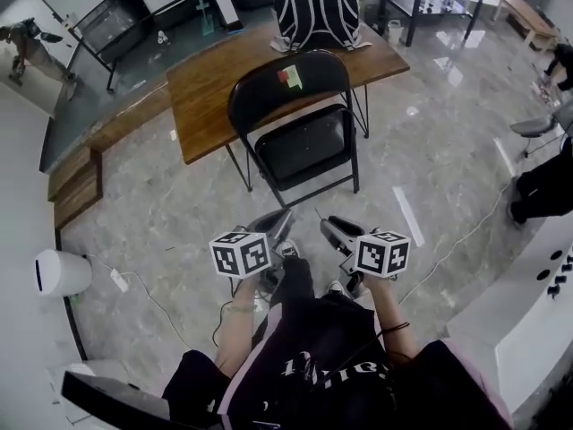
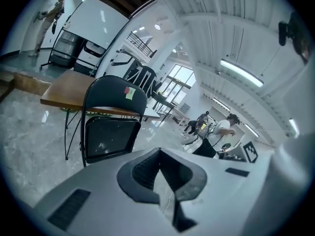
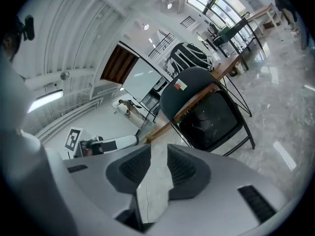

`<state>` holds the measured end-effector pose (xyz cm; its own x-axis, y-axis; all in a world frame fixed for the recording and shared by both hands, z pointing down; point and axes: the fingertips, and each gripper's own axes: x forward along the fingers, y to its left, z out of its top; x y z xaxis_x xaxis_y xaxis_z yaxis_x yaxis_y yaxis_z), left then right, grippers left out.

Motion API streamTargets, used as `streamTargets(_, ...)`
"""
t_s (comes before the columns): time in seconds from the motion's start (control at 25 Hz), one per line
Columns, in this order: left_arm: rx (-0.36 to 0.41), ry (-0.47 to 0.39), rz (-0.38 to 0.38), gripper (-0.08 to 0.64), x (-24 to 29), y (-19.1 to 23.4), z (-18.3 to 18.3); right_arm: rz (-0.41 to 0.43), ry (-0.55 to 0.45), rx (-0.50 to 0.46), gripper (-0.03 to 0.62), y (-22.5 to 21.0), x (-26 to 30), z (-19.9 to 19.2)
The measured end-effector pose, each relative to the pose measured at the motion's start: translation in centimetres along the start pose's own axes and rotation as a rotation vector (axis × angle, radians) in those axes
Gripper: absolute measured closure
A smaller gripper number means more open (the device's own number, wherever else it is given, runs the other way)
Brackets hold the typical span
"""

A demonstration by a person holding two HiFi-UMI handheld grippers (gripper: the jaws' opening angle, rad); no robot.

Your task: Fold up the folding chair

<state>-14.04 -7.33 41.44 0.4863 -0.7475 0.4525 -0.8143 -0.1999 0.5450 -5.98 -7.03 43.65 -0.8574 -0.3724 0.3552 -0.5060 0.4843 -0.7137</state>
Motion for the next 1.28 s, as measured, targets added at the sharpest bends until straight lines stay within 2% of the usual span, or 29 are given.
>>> streamTargets(0.28, -0.024, -0.01, 0.024, 0.557, -4.9, -3.6, -4.7, 0.03, 0.026, 0.013, 0.488, 2.7, -3.1, -4.4)
streamTargets(0.56, -0.044, -0.017, 0.014, 0.557, -8.1, -3.9, -7.4, 0.053, 0.065, -0.028, 0.499, 6.2, -2.4, -7.8)
streamTargets(0.84, -0.031, 0.004, -0.019, 0.557, -14.1, -3.1, -10.7, 0.009, 0.028, -0.026, 0.515, 10.8, -1.9, -11.6)
streamTargets(1.04, -0.023, 0.025, -0.031, 0.557, -20.7, -1.1, -14.1, -0.022, -0.029, -0.003, 0.552, 15.3, -1.9, -16.2)
streamTargets(1.28, -0.001, 0.041, -0.092, 0.557, -25.7, -0.4, -16.1, -0.078, -0.046, 0.001, 0.568, 19.2, -1.8, -21.7)
